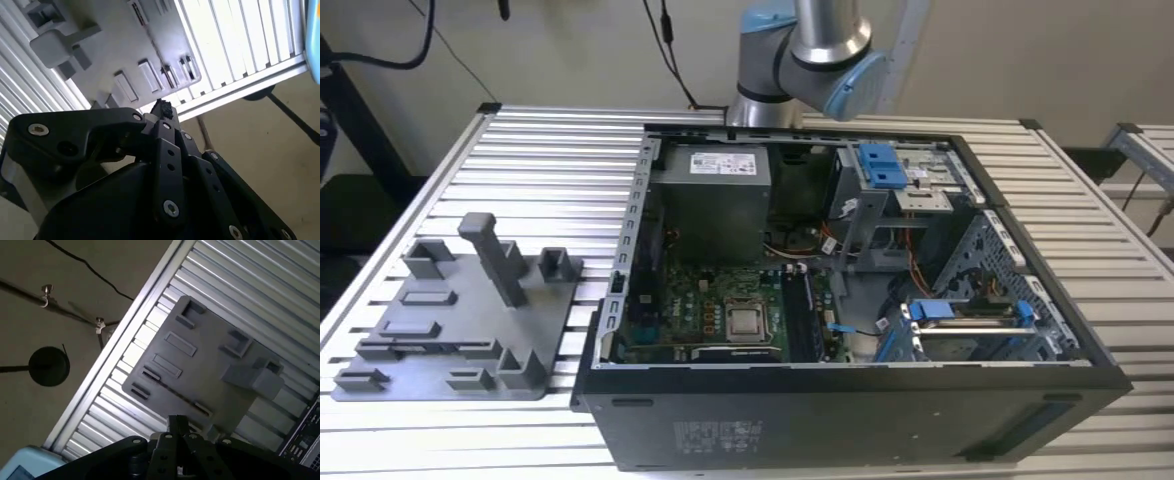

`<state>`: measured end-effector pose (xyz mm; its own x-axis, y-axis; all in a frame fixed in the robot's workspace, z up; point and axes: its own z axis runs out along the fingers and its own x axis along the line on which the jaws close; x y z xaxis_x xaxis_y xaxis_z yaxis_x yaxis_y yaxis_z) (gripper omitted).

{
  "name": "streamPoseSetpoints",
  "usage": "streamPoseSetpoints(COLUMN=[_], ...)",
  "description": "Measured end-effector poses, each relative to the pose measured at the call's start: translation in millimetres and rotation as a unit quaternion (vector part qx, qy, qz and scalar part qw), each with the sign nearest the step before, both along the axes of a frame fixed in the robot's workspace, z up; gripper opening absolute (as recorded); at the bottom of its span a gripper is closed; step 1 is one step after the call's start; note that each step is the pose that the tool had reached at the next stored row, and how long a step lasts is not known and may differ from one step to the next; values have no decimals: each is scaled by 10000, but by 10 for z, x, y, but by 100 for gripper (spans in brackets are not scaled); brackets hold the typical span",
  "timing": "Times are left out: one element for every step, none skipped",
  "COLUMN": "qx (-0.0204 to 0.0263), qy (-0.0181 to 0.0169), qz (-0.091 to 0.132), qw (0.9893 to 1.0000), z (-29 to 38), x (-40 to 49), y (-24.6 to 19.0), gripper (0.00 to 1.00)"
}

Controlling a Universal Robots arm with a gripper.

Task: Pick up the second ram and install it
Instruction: 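Pick up the second ram and move it above second insertion slot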

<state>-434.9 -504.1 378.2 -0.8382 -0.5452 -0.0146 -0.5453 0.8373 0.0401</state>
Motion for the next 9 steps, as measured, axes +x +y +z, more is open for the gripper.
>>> streamPoseSetpoints(qx=[0,0,1,0,1,0,-1,-2,-1], qy=[-20,-37,-47,-56,-68,-83,-100,-117,-136], qz=[81,166,259,349,438,527,615,705,792], qw=[10000,9999,9997,9994,9990,9986,9981,9974,9968], z=[-3,-7,-14,-21,-29,-37,-43,-50,-59], x=[0,0,1,0,0,-1,-1,0,0], y=[0,0,0,0,0,0,0,0,0], gripper=[11,11,11,11,11,11,11,11,11])
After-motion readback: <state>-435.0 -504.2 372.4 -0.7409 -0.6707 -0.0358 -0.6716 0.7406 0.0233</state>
